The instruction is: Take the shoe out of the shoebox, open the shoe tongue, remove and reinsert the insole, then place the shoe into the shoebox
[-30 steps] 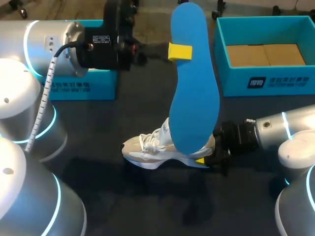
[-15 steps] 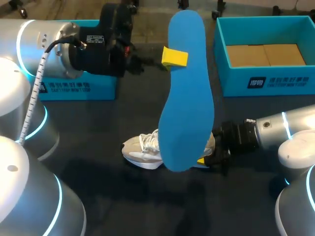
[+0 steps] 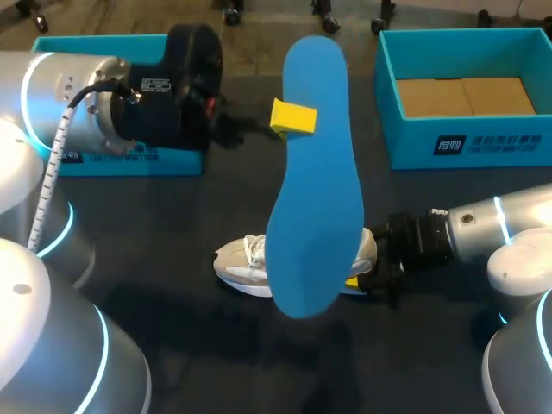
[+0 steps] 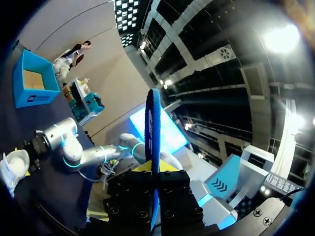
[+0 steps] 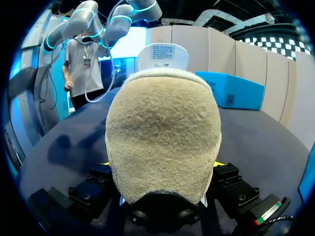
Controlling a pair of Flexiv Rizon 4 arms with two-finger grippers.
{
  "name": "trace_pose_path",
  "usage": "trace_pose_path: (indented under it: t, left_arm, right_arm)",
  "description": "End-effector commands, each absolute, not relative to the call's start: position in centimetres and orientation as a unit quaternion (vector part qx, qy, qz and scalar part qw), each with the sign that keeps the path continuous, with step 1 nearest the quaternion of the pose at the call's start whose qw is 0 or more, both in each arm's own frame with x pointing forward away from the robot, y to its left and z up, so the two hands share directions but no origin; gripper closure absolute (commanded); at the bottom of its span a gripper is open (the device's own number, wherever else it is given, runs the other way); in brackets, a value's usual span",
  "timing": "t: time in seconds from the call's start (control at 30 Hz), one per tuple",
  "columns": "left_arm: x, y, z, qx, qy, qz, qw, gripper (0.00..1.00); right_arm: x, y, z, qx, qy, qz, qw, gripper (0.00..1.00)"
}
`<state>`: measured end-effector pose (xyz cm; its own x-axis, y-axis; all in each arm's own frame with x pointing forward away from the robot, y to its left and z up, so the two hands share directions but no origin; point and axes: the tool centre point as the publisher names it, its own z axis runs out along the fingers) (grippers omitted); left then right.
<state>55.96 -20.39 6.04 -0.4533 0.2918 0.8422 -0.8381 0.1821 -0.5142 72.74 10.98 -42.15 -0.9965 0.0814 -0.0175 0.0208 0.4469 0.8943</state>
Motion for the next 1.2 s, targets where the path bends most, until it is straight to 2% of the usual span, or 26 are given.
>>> trace_pose_path:
  t: [0.03,0.77,0.8,0.83,1.2]
  left_arm:
    - [55.37,-20.15,5.81,0.229,-0.604,0.601,0.47,1.0]
    - [55.37,-20.15,5.81,0.229,-0.604,0.601,0.47,1.0]
    - [55.37,-20.15,5.81,0.229,-0.604,0.601,0.47,1.0]
    - [55.37,-20.15,5.81,0.229,-0.604,0.601,0.47,1.0]
    - [55.37,-20.15,5.81,0.229,-0.604,0.601,0.47,1.0]
  right_arm:
    - [72.74,11.05,-42.24,0.03,0.851,0.524,0.029,1.0]
    - [72.74,11.05,-42.24,0.03,0.851,0.524,0.029,1.0]
    - [72.74,11.05,-42.24,0.03,0.851,0.524,0.029,0.67]
    - [72.74,11.05,-42.24,0.03,0.851,0.524,0.029,0.0]
    - [71.86,10.07,-41.75,0.055,0.861,0.504,0.026,0.0]
